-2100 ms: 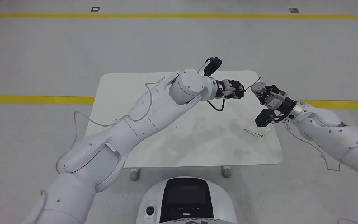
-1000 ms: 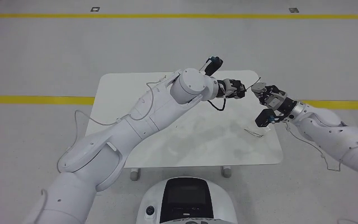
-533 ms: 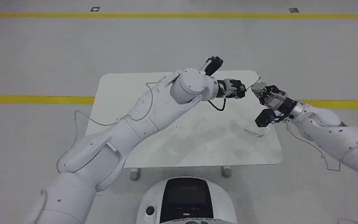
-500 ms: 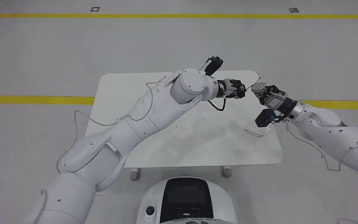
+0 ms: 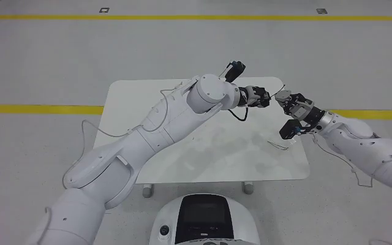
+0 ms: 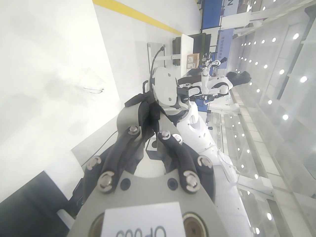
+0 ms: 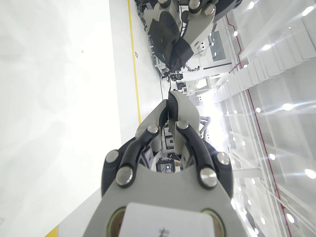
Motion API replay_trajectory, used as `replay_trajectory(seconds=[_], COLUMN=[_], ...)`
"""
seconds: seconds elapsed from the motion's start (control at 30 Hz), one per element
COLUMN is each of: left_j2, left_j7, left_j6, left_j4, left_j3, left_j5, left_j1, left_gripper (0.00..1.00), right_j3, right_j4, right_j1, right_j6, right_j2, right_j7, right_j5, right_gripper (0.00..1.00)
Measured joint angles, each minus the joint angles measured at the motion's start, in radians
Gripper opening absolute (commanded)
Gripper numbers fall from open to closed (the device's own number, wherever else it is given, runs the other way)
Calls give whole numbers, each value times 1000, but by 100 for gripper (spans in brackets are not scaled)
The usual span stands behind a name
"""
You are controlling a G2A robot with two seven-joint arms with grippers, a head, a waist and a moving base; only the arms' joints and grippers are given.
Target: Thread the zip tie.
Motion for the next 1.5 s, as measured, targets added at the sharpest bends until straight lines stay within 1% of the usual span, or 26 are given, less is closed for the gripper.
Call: replay_trajectory(seconds=[0.33,0.83,1.5], left_j2=[2,9,7], left_j7=[0,13,10], left_j6=[0,0,0], left_j4=[6,-11,-12], left_j3=[-5,-13,-6], left_j5=[5,3,-3], left_j1=[3,11,7], left_gripper=[0,0,0], right_j3=[0,0,0], right_j4=[1,1,0], right_j1=[10,16,13], right_j6=[0,0,0], right_j2=[-2,6,7], right_j7=[4,-6,-8], right_j5=[0,0,0], right_gripper=[0,0,0])
